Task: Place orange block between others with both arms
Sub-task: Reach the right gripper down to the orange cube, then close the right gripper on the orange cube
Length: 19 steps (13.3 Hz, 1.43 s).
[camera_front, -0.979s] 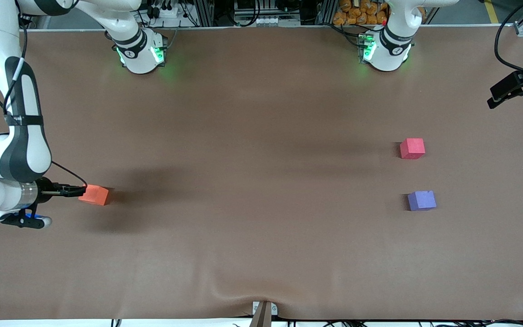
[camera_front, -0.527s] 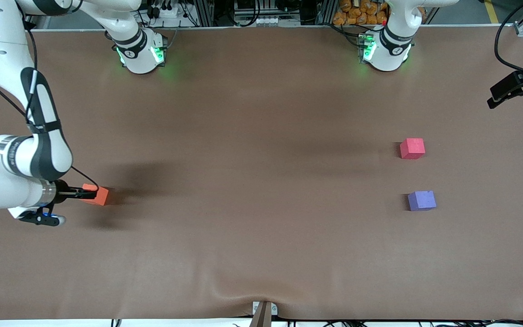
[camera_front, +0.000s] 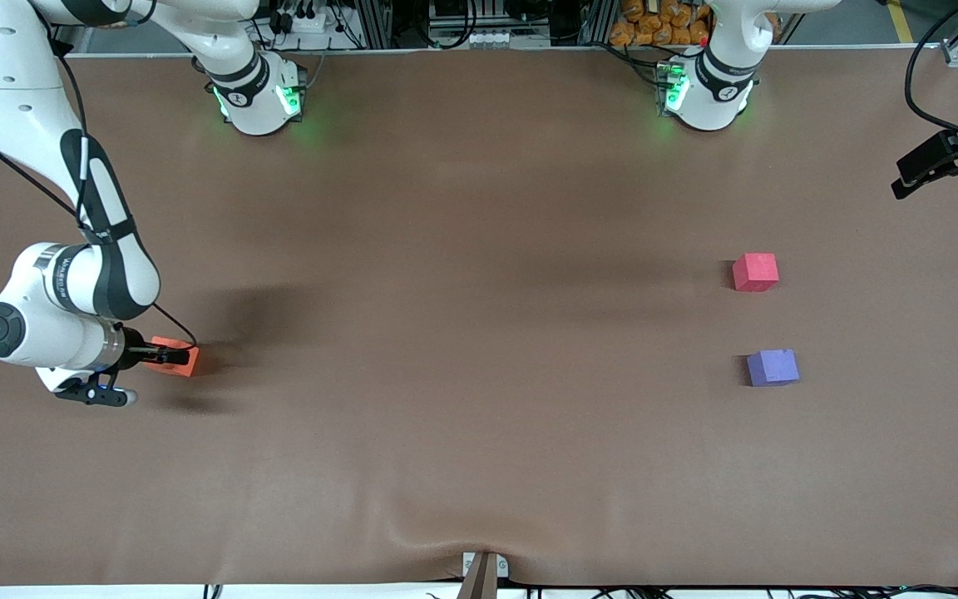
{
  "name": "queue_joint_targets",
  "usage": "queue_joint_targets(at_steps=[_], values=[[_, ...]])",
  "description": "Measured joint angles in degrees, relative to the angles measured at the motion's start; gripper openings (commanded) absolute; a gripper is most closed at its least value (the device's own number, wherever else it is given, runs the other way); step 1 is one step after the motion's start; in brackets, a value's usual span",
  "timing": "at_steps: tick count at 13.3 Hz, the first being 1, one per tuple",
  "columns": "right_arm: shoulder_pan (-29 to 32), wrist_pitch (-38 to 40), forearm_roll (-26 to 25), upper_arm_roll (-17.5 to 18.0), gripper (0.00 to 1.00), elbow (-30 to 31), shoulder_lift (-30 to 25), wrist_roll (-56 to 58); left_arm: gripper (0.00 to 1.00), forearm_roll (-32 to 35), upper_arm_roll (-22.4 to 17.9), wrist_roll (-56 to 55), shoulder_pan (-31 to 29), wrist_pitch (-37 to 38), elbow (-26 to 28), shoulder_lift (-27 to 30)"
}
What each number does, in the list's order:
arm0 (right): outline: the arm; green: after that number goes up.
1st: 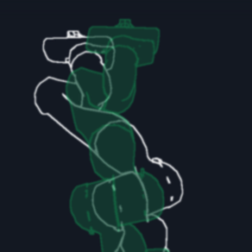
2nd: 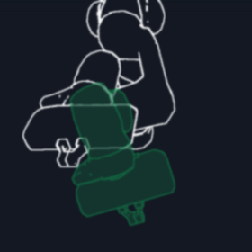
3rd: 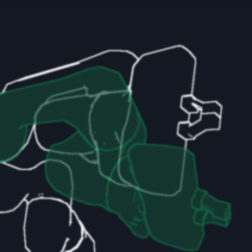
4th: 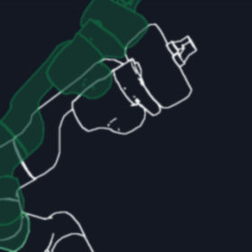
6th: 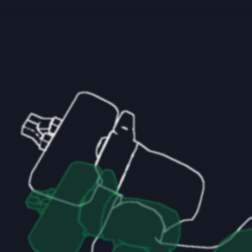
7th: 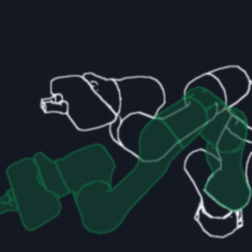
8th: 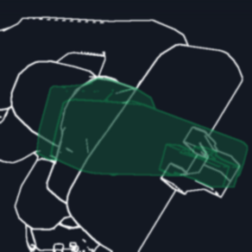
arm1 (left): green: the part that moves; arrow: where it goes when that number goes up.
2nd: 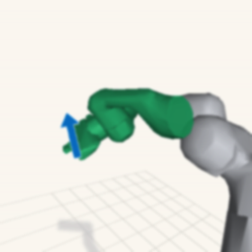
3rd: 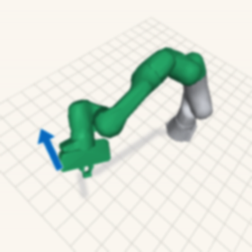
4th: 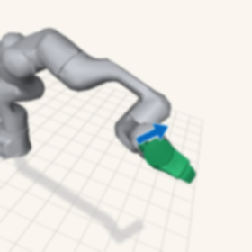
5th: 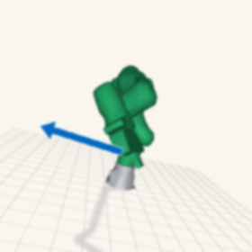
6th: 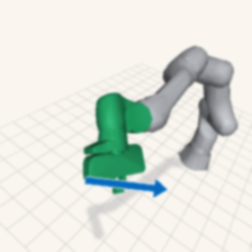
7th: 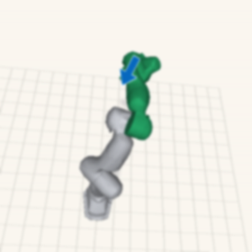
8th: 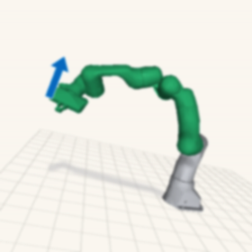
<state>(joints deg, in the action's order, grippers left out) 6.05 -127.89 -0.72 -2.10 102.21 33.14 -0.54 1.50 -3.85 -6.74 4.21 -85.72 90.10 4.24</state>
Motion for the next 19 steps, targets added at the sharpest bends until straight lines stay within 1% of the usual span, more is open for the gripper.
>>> queue_joint_targets(at_steps=[5, 6, 7, 8, 9, 16, 18, 19], values=[[0.0, -2.3, -0.9, 0.0, 1.00, 1.1, 0.2, 0.1, 1.00, 0.0, 0.1, 0.1, 0.0, 0.0, 0.0, 0.0], [0.0, -2.5, -0.9, 0.0, 0.86, 1.2, 0.3, 0.1, 1.00, 0.0, 0.1, 0.1, 0.0, 0.0, 0.0, 0.0], [0.0, -2.8, -1.0, 0.0, 0.62, 1.2, 0.4, 0.1, 1.00, 0.0, 0.1, 0.1, 0.0, 0.0, 0.0, 0.0], [0.0, -3.1, -1.0, 0.0, 0.23, 1.3, 0.5, 0.1, 1.00, 0.0, 0.1, 0.1, 0.0, 0.0, 0.0, 0.0], [0.0, -3.3, -1.0, 0.0, 0.00, 1.4, 0.6, 0.1, 1.00, 0.0, 0.2, 0.1, 0.0, 0.0, 0.0, 0.0], [0.0, -2.9, -1.3, 0.2, 0.00, 1.4, 0.3, 0.6, 1.00, 0.0, 0.6, 0.1, 0.3, 0.1, 0.2, 0.0], [-0.5, 0.2, -1.5, 0.8, 0.00, 0.4, -0.9, 2.2, 1.00, 0.0, 0.6, 0.1, 0.3, 0.1, 0.1, 0.0], [-1.8, 2.7, -1.5, 1.0, 0.00, -0.7, -2.1, 2.6, 1.00, 0.0, 0.6, 0.1, 0.3, 0.1, 0.1, 0.0]])
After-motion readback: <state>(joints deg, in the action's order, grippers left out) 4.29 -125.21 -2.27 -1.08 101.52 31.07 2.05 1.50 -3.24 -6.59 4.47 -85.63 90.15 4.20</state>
